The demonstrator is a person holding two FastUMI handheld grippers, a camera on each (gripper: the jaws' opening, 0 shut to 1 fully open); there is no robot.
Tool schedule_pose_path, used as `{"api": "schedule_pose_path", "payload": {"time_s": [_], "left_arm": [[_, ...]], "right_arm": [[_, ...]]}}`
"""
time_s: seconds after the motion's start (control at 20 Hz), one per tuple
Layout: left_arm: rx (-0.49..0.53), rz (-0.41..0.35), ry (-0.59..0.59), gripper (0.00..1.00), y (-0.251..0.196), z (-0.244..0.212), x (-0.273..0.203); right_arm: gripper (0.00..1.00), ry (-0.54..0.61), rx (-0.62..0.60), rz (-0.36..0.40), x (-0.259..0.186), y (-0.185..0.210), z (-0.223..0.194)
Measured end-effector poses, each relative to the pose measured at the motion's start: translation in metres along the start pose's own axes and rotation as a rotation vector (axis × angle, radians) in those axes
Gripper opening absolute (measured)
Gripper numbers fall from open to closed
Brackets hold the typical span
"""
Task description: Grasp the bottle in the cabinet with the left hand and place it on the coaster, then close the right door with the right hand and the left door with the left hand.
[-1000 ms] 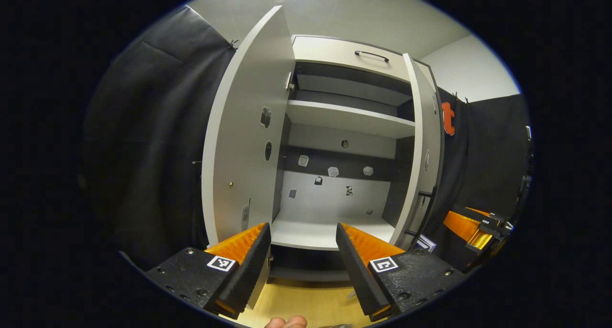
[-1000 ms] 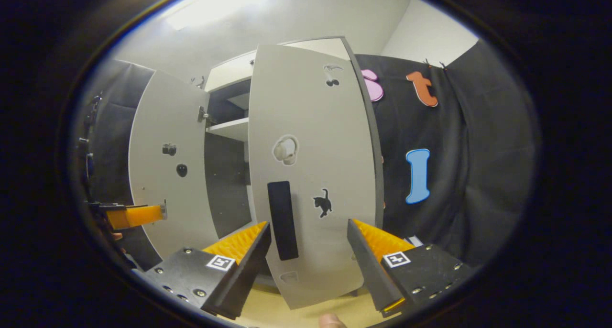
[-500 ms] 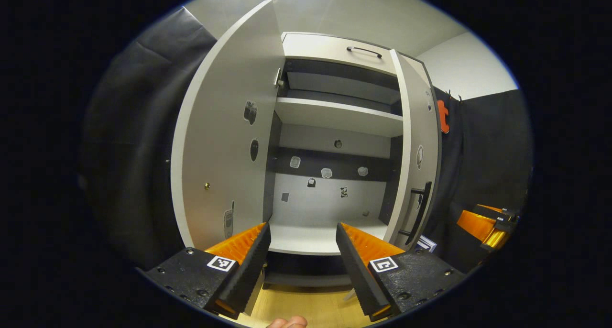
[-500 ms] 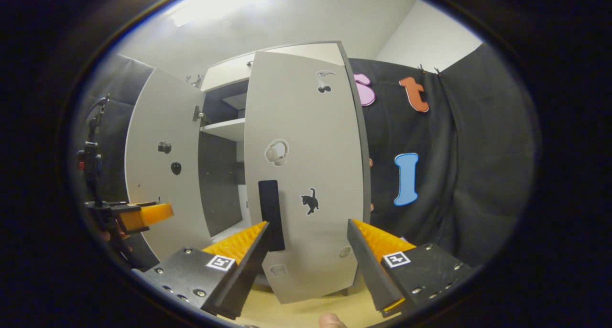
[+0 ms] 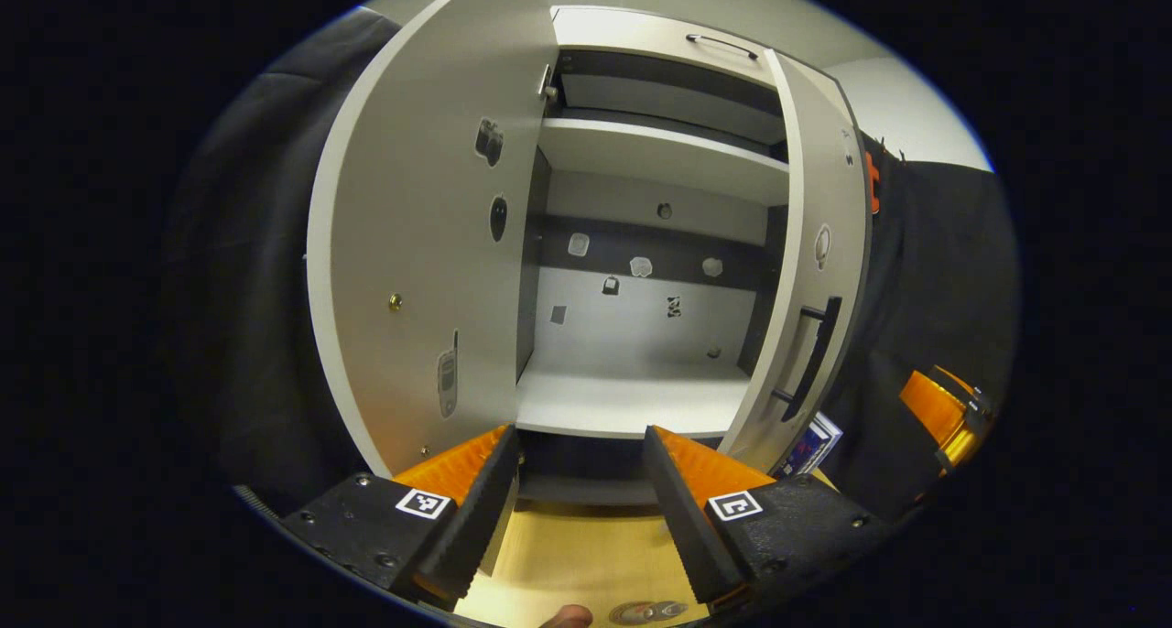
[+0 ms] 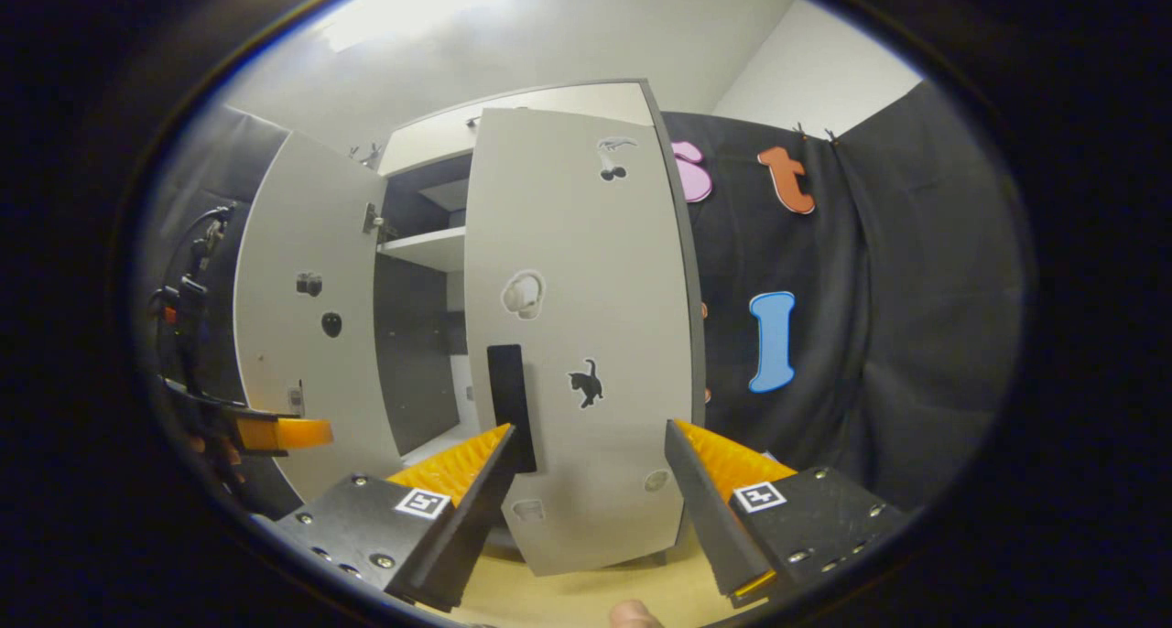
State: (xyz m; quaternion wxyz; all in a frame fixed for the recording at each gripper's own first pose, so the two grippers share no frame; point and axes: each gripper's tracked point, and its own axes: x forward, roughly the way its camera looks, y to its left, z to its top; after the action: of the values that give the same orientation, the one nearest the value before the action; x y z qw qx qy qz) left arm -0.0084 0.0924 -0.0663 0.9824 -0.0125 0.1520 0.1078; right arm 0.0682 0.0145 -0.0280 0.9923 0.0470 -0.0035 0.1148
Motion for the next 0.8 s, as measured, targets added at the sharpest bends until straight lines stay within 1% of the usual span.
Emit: {"api": "schedule_pose_path", "payload": {"time_s": [0.3,0.35,0.4,0.45,0.5,0.7,0.75,0.8], "left_arm": [[-0.010,0.000,0.042,0.87,0.007,-0.016,-0.010],[-0.011,0.000,0.047,0.87,0.008,-0.018,-0.013],[-0.014,0.002,0.049,0.87,0.010,-0.020,-0.017],[-0.017,0.007,0.052,0.88,0.013,-0.021,-0.022],[-0.019,0.010,0.053,0.88,0.016,-0.023,-0.026],[-0.015,0.022,0.052,0.87,0.030,-0.024,-0.048],[-0.012,0.032,0.044,0.87,0.036,-0.022,-0.055],[-0.012,0.046,0.039,0.87,0.043,-0.020,-0.058]], "right_arm": [[0.97,0.012,0.000,0.012,0.002,0.002,-0.004],[0.93,0.017,-0.001,0.019,0.003,0.004,-0.006],[0.93,0.021,-0.003,0.026,0.003,0.005,-0.008],[0.97,0.025,-0.004,0.034,0.005,0.006,-0.010],[0.93,0.030,-0.004,0.042,0.006,0.009,-0.012],[0.93,0.055,-0.006,0.076,0.018,0.028,-0.024],[0.97,0.062,-0.011,0.082,0.021,0.032,-0.026],[0.97,0.066,-0.013,0.087,0.022,0.034,-0.029]]}}
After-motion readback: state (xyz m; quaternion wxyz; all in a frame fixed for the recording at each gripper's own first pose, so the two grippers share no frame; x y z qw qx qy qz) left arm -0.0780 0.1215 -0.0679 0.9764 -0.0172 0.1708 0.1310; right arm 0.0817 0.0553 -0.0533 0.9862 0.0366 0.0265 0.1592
